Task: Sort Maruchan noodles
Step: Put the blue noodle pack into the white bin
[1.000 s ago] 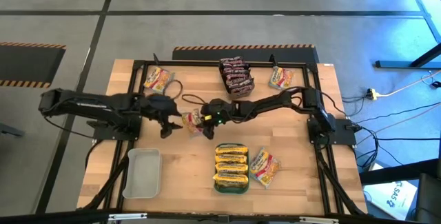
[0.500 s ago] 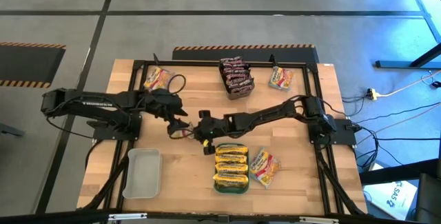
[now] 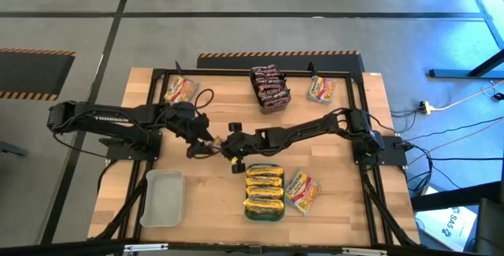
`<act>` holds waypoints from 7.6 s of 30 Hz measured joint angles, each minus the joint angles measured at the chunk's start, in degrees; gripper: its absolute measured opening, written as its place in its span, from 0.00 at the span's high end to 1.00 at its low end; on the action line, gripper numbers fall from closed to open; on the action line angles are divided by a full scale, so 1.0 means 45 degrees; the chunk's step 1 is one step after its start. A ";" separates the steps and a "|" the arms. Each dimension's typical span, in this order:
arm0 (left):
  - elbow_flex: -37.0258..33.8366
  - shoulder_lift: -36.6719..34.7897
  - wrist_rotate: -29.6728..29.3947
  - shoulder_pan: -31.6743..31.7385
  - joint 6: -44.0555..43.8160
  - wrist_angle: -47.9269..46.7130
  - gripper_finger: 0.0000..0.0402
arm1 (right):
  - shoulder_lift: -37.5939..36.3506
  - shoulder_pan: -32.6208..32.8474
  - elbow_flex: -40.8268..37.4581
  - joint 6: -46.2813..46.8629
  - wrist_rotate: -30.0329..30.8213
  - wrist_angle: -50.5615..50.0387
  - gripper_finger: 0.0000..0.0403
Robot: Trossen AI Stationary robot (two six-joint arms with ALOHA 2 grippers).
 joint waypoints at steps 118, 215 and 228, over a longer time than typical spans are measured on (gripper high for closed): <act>0.3852 -0.8777 -0.7411 -0.8077 0.0629 -0.7474 0.52 | 0.3940 0.0957 0.9703 0.3403 -0.1478 -0.0114 0.94; 0.1962 -0.4140 -1.6078 -1.5231 -0.3924 -0.9084 0.73 | -0.0040 0.0859 -0.1459 0.3565 -0.0583 0.7638 0.33; 0.1802 -0.4169 -1.7070 -1.5309 -0.3986 -0.8723 0.73 | 0.0180 0.0801 -0.2904 0.4799 -0.0661 1.3559 0.33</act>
